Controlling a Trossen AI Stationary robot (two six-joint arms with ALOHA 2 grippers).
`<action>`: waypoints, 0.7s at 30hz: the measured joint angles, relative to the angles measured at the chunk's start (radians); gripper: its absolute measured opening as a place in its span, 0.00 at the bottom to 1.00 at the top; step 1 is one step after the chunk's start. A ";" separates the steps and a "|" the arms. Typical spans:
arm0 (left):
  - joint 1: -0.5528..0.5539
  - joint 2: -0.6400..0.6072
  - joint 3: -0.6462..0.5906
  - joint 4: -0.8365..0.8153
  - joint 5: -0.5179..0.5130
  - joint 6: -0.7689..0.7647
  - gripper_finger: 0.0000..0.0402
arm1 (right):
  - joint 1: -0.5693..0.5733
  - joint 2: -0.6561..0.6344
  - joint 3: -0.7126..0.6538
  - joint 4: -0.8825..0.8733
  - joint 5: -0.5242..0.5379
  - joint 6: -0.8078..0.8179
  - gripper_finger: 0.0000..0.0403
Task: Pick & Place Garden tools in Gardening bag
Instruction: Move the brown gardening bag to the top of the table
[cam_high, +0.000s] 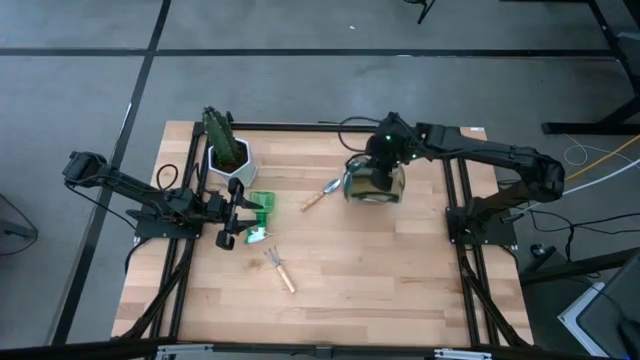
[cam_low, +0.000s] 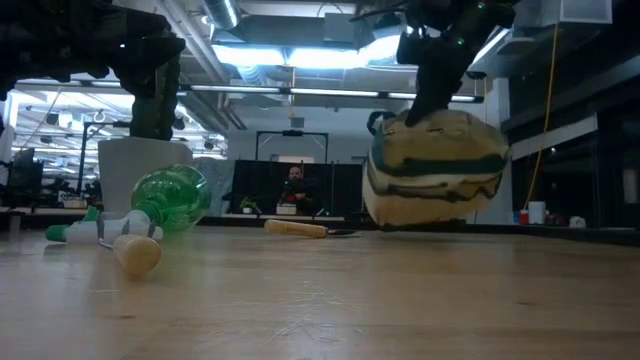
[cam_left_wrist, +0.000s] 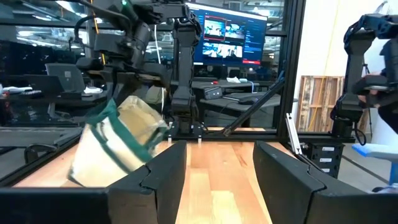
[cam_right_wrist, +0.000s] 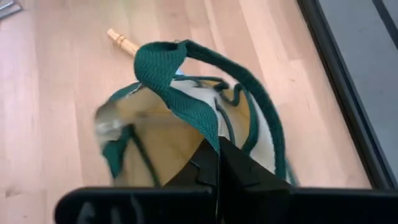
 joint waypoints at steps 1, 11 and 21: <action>0.000 0.000 0.000 0.000 0.000 0.000 0.45 | -0.009 0.000 0.000 -0.003 0.000 -0.003 0.00; 0.000 0.000 0.000 0.000 0.000 0.000 0.45 | -0.027 -0.002 0.000 -0.005 -0.041 -0.107 0.00; 0.000 0.000 0.000 0.000 0.000 0.000 0.45 | -0.042 -0.002 0.000 0.047 0.154 -0.148 0.00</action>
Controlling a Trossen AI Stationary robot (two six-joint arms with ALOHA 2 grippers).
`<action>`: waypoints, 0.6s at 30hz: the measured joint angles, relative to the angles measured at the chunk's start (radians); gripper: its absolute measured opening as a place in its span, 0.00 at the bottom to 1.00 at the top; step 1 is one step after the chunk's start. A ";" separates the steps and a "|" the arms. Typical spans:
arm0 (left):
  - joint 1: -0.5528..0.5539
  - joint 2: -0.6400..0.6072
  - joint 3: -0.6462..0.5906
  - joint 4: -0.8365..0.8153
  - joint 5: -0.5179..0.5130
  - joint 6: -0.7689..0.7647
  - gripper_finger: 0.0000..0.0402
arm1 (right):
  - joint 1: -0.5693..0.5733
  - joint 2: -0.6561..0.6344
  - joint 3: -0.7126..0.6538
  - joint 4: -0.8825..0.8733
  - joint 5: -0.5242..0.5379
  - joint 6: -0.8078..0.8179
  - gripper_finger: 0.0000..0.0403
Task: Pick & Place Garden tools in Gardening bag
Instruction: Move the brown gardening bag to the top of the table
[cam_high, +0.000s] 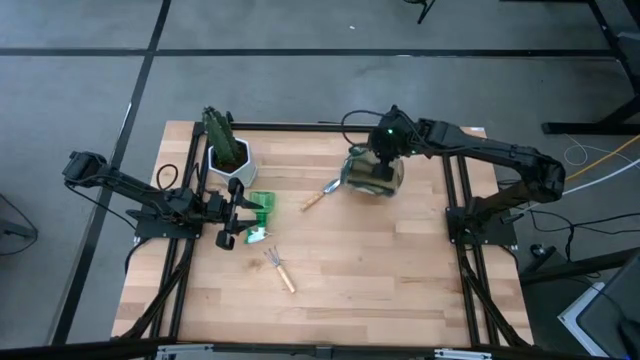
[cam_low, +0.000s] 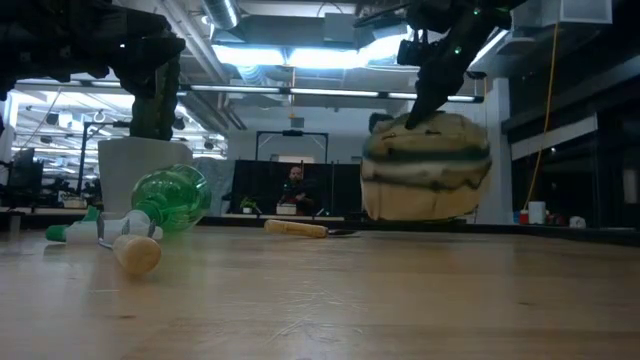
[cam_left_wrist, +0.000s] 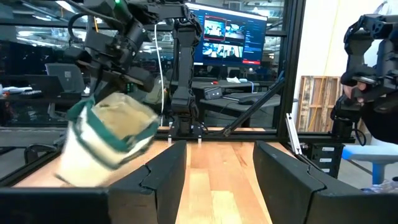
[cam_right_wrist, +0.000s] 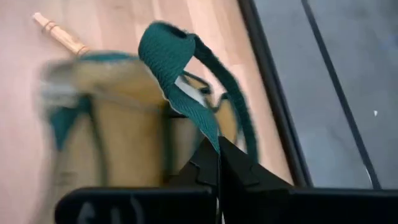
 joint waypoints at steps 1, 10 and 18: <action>0.000 0.000 0.000 0.000 0.000 0.000 0.45 | -0.007 0.000 0.000 0.004 -0.014 -0.002 0.00; 0.000 0.000 0.000 0.000 0.000 0.000 0.45 | -0.038 0.007 0.000 0.044 -0.103 0.026 0.00; 0.000 0.000 0.000 0.000 0.000 0.000 0.45 | -0.045 0.020 0.000 0.026 -0.105 0.087 0.00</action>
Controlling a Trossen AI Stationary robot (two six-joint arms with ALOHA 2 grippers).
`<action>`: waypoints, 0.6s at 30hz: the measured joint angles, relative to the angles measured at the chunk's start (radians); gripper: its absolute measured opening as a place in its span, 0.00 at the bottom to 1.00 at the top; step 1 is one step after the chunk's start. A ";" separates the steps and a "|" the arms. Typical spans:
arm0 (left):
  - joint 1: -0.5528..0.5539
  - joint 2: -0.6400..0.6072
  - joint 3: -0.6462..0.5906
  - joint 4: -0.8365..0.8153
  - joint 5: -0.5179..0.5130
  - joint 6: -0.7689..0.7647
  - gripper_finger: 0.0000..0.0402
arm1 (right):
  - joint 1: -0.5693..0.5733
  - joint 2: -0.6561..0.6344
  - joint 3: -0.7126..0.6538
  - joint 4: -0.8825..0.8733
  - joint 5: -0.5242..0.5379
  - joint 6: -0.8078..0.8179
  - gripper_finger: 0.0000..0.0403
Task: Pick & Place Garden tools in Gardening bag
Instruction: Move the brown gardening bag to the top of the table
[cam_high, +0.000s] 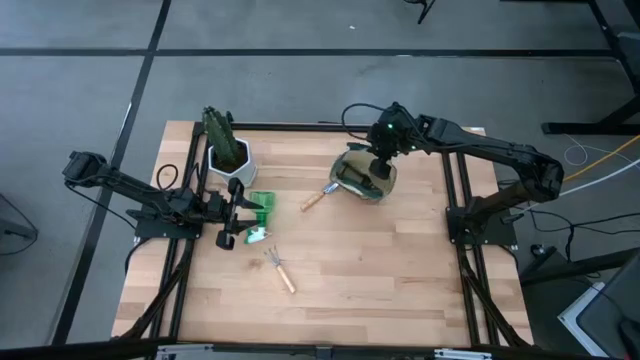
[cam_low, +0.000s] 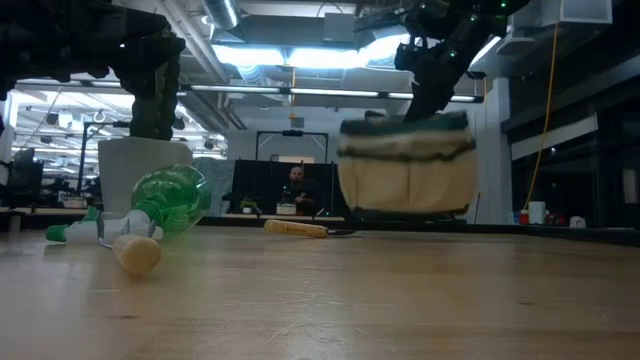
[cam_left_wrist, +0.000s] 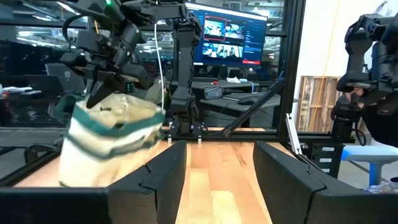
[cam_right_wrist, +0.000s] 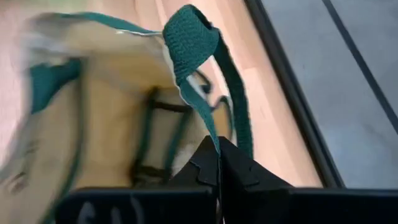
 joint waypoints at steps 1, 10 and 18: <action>0.000 0.000 0.000 0.000 0.000 0.000 0.45 | 0.000 0.004 0.000 -0.004 0.000 0.000 0.00; 0.000 0.000 0.000 0.000 0.000 0.000 0.45 | 0.000 0.041 0.000 -0.017 0.007 0.018 0.02; 0.000 0.000 0.000 0.000 0.000 0.000 0.45 | 0.000 0.044 0.000 -0.016 0.023 0.018 0.03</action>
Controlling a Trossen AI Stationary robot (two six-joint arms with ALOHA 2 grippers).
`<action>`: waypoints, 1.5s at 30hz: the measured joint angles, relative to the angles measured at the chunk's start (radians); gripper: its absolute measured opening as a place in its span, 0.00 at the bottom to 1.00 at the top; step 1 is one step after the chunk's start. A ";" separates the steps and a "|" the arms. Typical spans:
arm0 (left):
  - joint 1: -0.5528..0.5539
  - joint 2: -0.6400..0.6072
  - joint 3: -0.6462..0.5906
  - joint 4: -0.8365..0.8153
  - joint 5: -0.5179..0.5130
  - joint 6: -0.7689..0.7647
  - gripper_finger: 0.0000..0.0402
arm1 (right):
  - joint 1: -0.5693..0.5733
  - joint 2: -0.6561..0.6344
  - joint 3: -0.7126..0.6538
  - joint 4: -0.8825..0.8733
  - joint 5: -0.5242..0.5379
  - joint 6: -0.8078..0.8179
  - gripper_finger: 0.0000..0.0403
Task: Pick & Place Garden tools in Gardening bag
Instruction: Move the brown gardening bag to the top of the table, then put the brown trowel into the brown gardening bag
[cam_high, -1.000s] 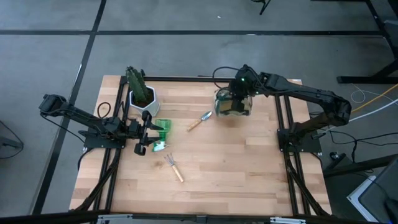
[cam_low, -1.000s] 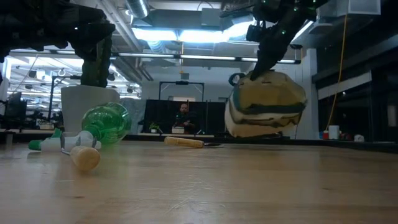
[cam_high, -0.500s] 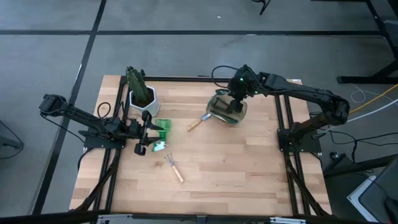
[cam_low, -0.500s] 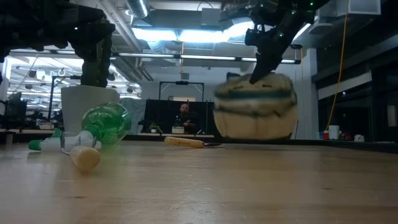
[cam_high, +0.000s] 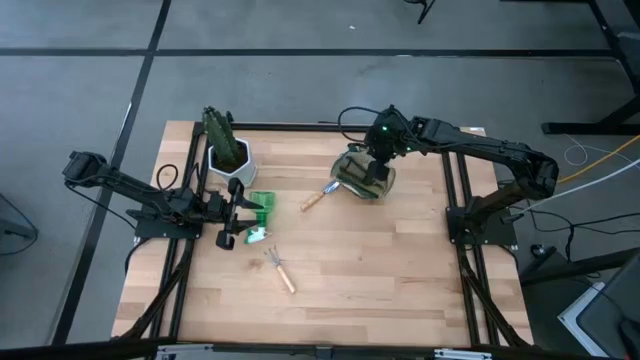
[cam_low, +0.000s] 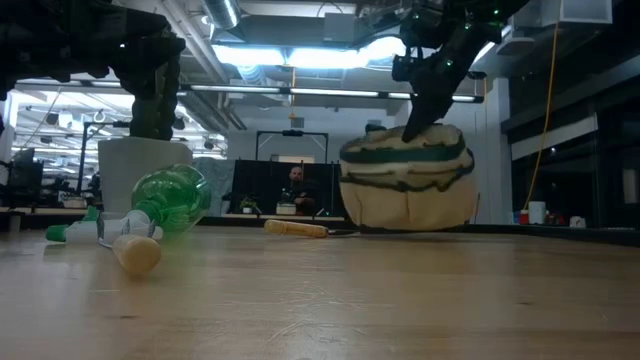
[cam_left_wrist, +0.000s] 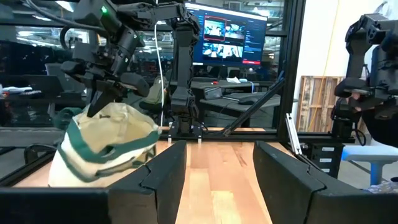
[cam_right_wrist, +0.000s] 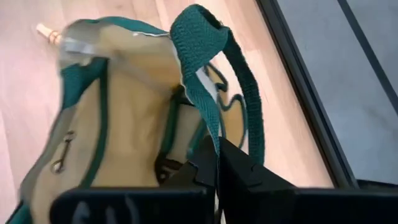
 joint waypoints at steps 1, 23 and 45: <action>0.000 0.000 0.000 0.000 0.000 0.000 0.45 | 0.001 0.000 0.000 0.002 0.003 -0.004 0.03; 0.000 0.000 0.000 0.000 0.000 0.000 0.45 | 0.000 0.000 0.000 0.041 0.011 -0.045 0.29; 0.000 0.000 0.000 0.000 0.000 0.000 0.45 | 0.282 0.000 0.127 -0.050 -0.007 0.194 0.45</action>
